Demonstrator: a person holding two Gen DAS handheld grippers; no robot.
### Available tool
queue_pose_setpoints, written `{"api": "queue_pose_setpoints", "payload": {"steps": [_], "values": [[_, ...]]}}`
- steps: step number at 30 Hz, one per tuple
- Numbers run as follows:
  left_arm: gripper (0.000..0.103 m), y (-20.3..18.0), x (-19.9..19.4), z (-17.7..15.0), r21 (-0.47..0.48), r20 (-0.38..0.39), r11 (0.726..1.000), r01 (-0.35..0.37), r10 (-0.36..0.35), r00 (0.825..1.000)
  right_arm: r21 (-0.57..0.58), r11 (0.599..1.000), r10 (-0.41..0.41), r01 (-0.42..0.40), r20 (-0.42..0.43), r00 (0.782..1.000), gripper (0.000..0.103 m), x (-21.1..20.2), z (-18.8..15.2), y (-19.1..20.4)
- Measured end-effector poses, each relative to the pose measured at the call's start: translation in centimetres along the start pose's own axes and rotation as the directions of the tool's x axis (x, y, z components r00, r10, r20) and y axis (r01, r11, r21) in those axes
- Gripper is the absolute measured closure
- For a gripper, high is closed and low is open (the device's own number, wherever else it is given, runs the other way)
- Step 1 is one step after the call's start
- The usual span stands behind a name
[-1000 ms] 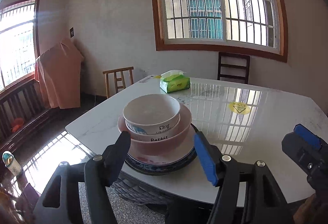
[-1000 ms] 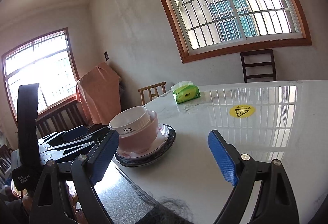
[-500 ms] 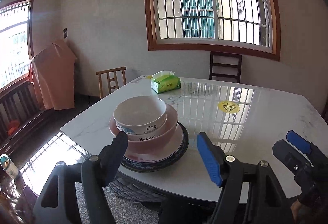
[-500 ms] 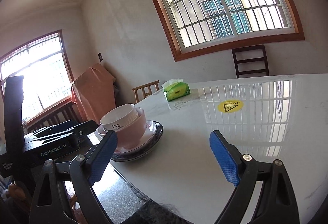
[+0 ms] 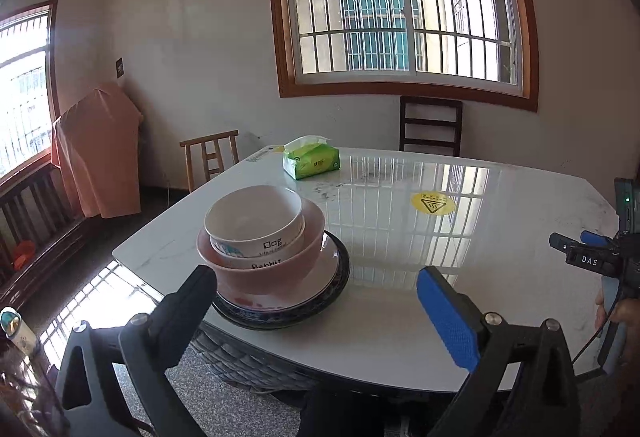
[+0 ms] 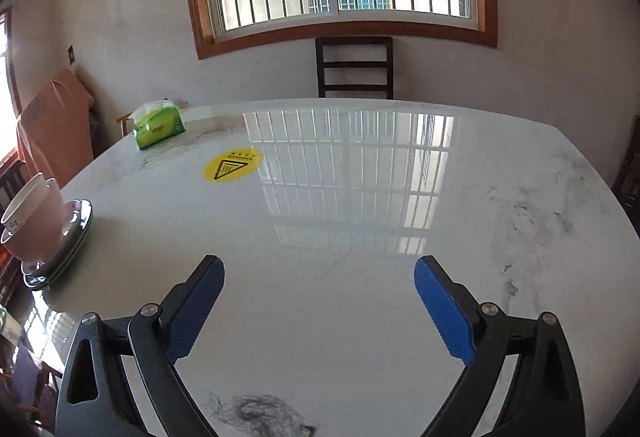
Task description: Organize plates and bowls
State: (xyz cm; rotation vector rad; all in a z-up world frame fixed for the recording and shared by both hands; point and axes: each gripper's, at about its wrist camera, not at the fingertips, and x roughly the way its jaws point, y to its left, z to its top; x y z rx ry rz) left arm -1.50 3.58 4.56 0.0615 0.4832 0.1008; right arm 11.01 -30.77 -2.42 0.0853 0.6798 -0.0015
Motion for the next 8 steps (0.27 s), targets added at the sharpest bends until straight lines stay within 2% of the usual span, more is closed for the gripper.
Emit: {"api": "queue_pose_setpoints", "payload": {"steps": [2, 5, 8], "values": [[0.001, -0.3, 0.2, -0.1, 0.005, -0.016, 1.000, 0.005, -0.005, 1.000, -0.003, 0.997, -0.072, 0.072, -0.070, 0.995, 0.008, 1.9, 0.3, -1.6], [0.001, -0.2, 0.4, -0.3, -0.012, -0.033, 1.000, 0.006, -0.006, 0.999, -0.005, 0.993, -0.114, 0.115, -0.140, 0.984, 0.008, 4.2, 0.5, -3.4], [0.001, 0.1, 0.4, -0.6, -0.044, -0.048, 0.999, 0.019, -0.021, 0.999, 0.007, 0.993, -0.116, 0.119, -0.172, 0.978, 0.009, 5.5, 0.8, -4.5]]}}
